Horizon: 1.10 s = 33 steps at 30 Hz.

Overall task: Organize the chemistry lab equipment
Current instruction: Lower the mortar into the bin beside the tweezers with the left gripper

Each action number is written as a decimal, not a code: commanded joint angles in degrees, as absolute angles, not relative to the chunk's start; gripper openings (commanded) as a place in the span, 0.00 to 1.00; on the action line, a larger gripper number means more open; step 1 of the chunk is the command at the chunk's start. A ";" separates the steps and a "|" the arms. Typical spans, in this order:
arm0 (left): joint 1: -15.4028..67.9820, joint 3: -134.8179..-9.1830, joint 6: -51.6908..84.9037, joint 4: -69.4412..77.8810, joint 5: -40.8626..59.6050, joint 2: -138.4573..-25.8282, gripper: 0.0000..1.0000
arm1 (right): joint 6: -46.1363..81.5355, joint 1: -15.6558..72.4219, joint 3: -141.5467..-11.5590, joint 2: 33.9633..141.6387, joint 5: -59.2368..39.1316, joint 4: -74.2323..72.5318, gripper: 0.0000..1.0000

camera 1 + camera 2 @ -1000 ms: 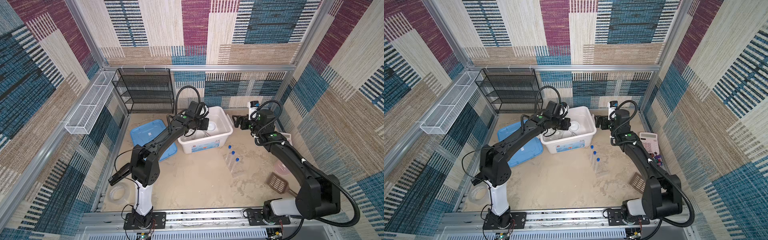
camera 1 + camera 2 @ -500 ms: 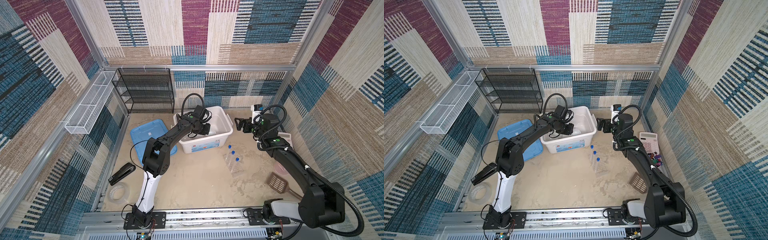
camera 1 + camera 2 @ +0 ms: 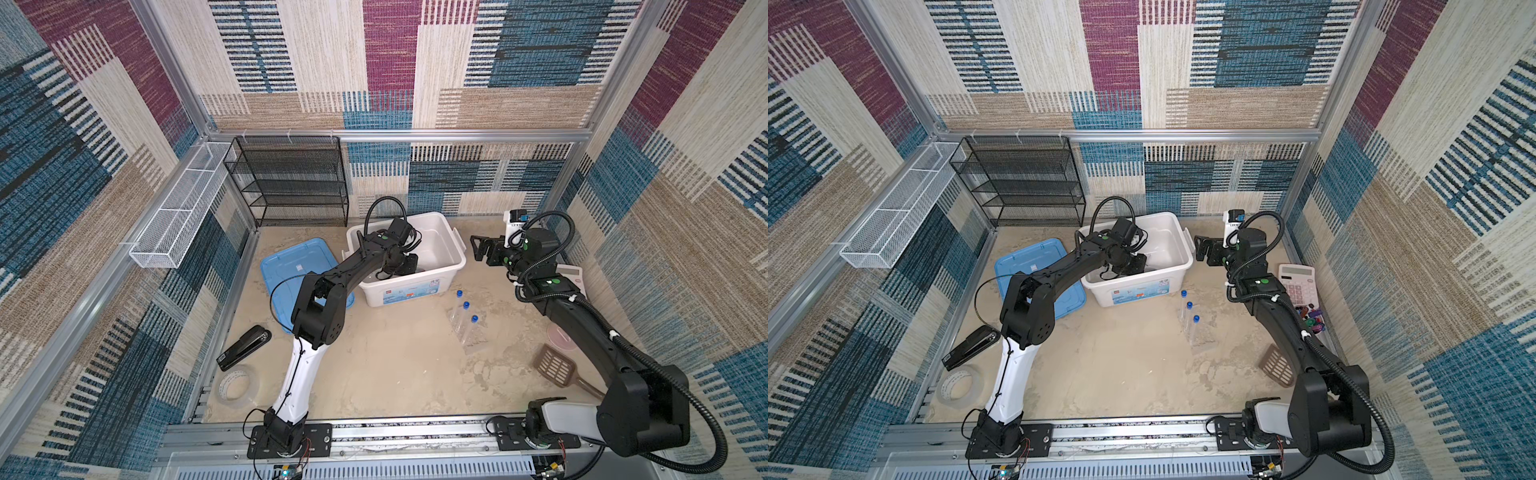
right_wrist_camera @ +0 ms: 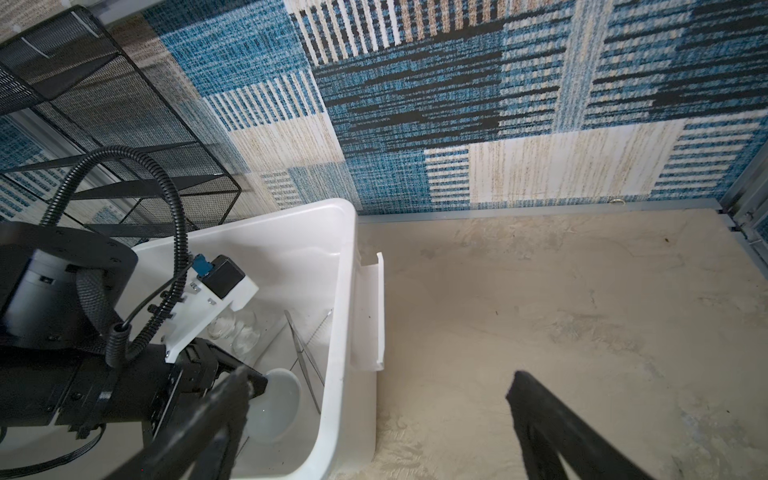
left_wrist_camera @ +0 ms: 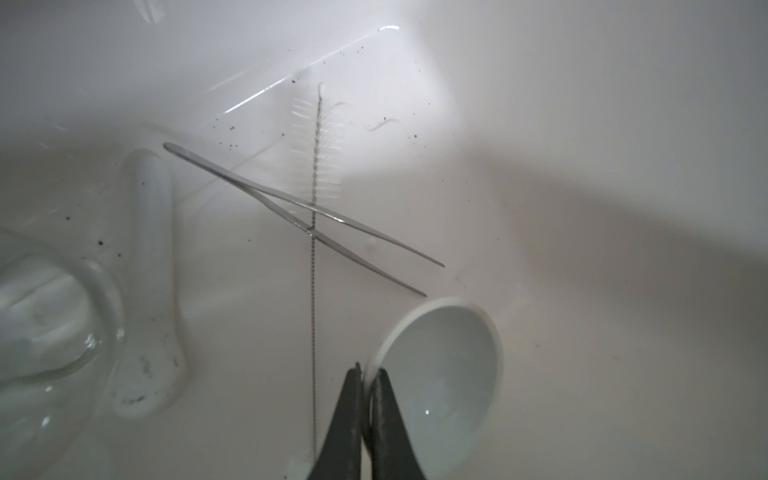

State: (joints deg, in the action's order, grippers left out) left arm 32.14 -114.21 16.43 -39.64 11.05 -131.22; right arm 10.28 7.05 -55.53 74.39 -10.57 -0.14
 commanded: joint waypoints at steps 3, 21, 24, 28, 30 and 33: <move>32.17 -113.91 16.05 -40.02 11.77 -131.61 0.00 | 11.72 7.03 -55.35 75.04 -12.62 -1.98 0.99; 32.17 -111.99 15.73 -40.54 10.72 -132.79 0.00 | 12.27 7.03 -54.99 75.93 -15.83 -2.02 0.99; 32.17 -111.62 15.80 -40.61 10.82 -132.98 0.00 | 12.39 7.05 -55.37 76.20 -16.17 -1.42 0.99; 32.17 -111.66 15.81 -40.61 11.16 -133.40 0.00 | 12.91 7.03 -54.53 75.87 -16.47 -2.07 0.99; 32.17 -111.71 15.77 -40.60 11.21 -133.37 0.00 | 13.02 7.03 -54.11 75.94 -16.82 -2.53 0.99; 32.17 -111.71 15.98 -40.60 11.16 -133.27 0.00 | 13.25 7.03 -53.88 75.87 -17.07 -2.64 0.99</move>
State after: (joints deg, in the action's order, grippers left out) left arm 32.27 -111.61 16.40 -39.92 10.85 -133.16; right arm 12.40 7.05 -54.02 76.05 -16.12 -0.58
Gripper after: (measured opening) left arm 0.074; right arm 0.994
